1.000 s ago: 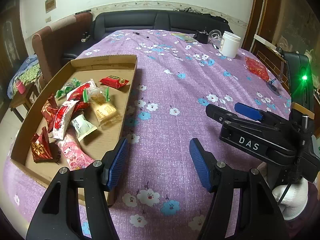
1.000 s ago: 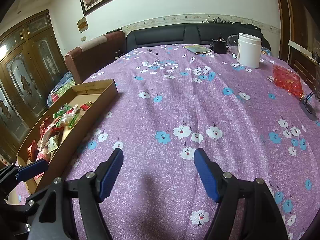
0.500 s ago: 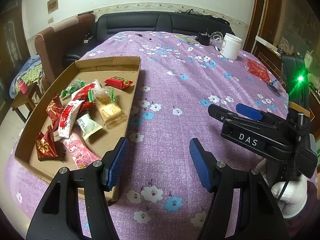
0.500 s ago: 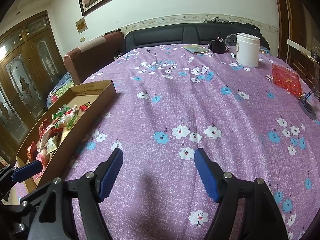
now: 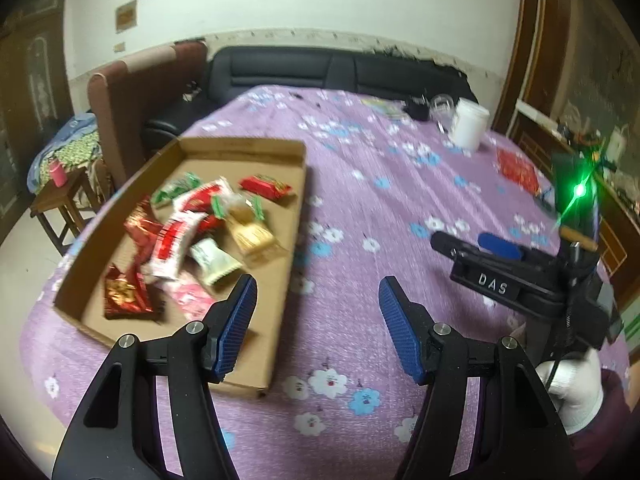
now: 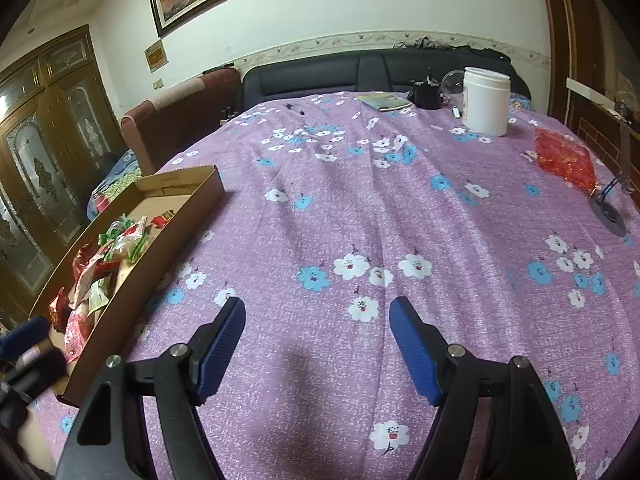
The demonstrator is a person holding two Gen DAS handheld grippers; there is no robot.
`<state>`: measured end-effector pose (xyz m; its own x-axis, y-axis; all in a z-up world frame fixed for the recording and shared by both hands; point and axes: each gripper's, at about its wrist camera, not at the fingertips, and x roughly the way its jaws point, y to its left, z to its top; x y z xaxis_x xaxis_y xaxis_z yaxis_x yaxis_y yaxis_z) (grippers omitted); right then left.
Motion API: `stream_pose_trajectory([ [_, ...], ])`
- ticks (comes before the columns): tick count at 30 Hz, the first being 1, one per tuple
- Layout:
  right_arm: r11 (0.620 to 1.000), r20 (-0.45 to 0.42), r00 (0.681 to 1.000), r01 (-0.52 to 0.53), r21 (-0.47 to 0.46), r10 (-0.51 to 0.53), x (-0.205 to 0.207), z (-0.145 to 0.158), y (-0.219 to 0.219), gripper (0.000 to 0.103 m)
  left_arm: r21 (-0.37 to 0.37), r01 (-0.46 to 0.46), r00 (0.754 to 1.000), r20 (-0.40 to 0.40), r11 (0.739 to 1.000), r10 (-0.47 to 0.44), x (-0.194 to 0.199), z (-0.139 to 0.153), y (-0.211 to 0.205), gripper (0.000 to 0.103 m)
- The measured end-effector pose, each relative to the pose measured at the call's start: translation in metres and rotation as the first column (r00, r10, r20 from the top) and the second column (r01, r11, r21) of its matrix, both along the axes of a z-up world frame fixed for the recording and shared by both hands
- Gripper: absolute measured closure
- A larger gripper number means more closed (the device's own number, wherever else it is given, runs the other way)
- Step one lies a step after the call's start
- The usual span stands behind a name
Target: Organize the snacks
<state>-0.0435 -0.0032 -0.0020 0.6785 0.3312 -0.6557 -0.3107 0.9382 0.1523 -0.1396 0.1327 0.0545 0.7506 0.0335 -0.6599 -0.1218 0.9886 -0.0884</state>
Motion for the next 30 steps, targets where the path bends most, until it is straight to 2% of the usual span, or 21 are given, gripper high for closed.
stream_pose_trajectory([
  [7,0.997,0.082,0.996,0.03,-0.074,-0.023,-0.012,0.007,0.009,0.026,0.012,-0.069,0.991,0.113,0.998,0.067,-0.033,0.021,0.021,0.039],
  [9,0.991,0.133,0.991,0.043,-0.125,-0.026,-0.02,0.013,0.016,0.026,0.038,-0.102,0.983,0.16,0.994,0.095,-0.045,0.028,0.025,0.039],
  [11,0.991,0.183,0.983,0.033,-0.128,-0.009,-0.036,0.025,0.02,0.026,0.08,-0.164,0.963,0.227,0.983,0.142,-0.061,0.039,0.027,0.039],
  [13,0.996,0.205,0.979,0.006,-0.085,0.012,-0.053,0.038,0.022,0.025,0.118,-0.231,0.933,0.309,0.966,0.185,-0.078,0.051,0.027,0.027],
  [14,0.998,0.211,0.977,-0.011,-0.069,0.026,-0.061,0.044,0.025,0.022,0.123,-0.248,0.92,0.339,0.961,0.194,-0.084,0.056,0.026,0.014],
  [15,0.998,0.22,0.975,-0.029,-0.061,0.041,-0.067,0.05,0.028,0.021,0.121,-0.254,0.905,0.379,0.96,0.192,-0.092,0.061,0.026,0.006],
  [17,0.996,0.25,0.965,-0.057,-0.07,0.073,-0.078,0.059,0.038,0.021,0.108,-0.224,0.886,0.436,0.969,0.157,-0.101,0.066,0.026,0.004],
  [19,0.992,0.273,0.956,-0.086,-0.096,0.11,-0.089,0.064,0.049,0.02,0.113,-0.212,0.89,0.432,0.971,0.144,-0.1,0.066,0.026,0.004],
  [22,0.986,0.27,0.951,-0.128,-0.106,0.152,-0.099,0.064,0.062,0.02,0.112,-0.205,0.919,0.363,0.972,0.152,-0.089,0.059,0.029,0.004],
  [26,0.98,0.253,0.949,-0.165,-0.108,0.188,-0.106,0.059,0.073,0.02,0.025,-0.145,0.958,0.252,0.989,0.134,-0.074,0.045,0.037,0.004],
  [30,0.976,0.243,0.949,-0.177,-0.124,0.203,-0.105,0.052,0.077,0.02,0.023,-0.155,0.966,0.212,0.988,0.146,-0.063,0.035,0.037,0.004],
])
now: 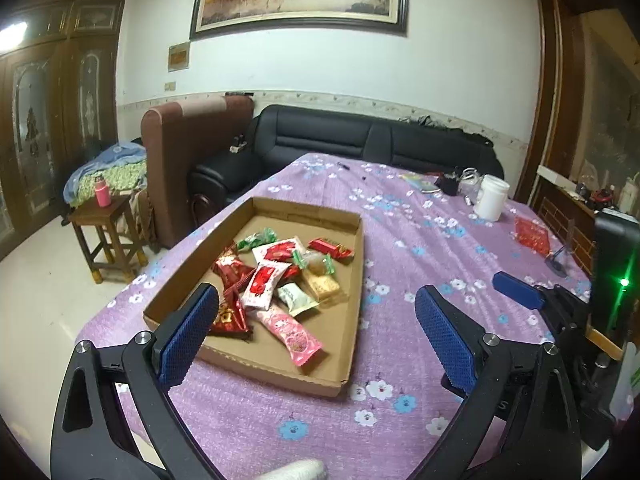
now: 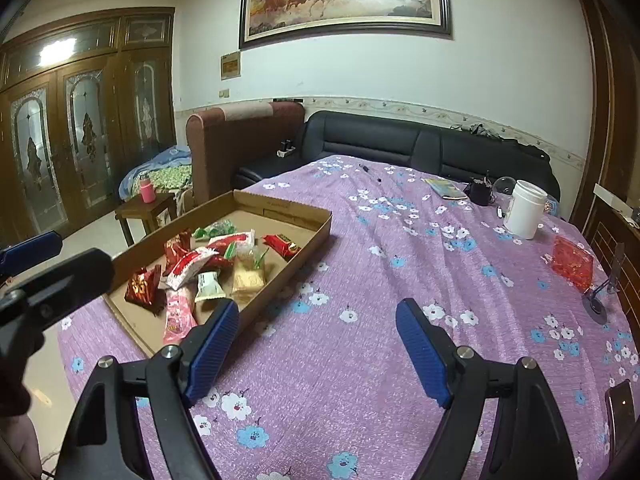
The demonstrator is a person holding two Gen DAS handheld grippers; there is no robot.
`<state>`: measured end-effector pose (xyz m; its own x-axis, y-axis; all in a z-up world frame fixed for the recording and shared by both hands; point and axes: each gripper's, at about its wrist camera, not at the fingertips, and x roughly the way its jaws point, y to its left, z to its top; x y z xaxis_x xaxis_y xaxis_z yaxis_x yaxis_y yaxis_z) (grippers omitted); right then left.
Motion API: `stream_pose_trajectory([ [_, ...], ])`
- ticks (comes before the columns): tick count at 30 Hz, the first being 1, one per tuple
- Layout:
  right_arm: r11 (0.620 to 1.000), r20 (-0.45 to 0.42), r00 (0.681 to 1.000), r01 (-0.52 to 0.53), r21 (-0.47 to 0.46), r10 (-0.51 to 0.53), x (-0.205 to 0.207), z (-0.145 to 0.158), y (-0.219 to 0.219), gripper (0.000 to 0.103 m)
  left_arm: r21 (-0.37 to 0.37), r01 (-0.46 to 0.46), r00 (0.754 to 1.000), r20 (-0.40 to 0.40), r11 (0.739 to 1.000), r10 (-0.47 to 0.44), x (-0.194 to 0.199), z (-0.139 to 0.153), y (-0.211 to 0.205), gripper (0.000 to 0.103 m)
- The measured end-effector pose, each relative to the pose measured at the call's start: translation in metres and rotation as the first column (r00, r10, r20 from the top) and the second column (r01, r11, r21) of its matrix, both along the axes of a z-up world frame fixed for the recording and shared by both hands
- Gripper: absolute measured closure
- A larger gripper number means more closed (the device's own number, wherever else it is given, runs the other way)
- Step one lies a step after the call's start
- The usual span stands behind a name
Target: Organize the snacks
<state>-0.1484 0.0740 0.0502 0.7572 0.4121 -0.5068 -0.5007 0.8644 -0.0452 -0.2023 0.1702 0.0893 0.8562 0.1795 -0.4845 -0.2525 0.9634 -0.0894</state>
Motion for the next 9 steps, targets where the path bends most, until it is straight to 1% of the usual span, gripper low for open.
stream_pose_trajectory([
  [3,1.0,-0.017,1.0,-0.004,-0.001,0.004,0.004,-0.005,0.0,0.02,0.008,-0.008,1.0,-0.026,1.0,0.008,0.006,-0.007,-0.001,0.004],
  [7,1.0,-0.047,0.999,-0.014,-0.002,0.013,0.012,-0.01,-0.001,0.02,0.001,-0.006,0.996,-0.084,1.0,0.006,0.018,-0.017,-0.003,0.004],
  [9,1.0,-0.068,0.998,-0.016,0.003,0.016,0.018,-0.012,-0.005,0.02,0.001,0.008,0.996,-0.093,1.0,-0.008,0.021,-0.019,-0.006,0.004],
])
